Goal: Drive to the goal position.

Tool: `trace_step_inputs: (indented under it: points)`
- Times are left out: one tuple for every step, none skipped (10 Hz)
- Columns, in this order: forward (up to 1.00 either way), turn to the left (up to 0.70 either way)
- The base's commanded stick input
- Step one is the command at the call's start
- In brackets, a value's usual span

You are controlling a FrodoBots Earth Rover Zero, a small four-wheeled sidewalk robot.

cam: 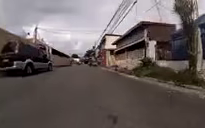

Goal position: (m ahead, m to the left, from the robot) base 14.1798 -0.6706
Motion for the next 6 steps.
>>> trace_step_inputs:
  points:
    - [0.7,0.0]
    - [0.7,0.0]
    - [0.7,0.0]
    - [0.7,0.0]
    - [0.7,0.0]
    - [0.7,0.0]
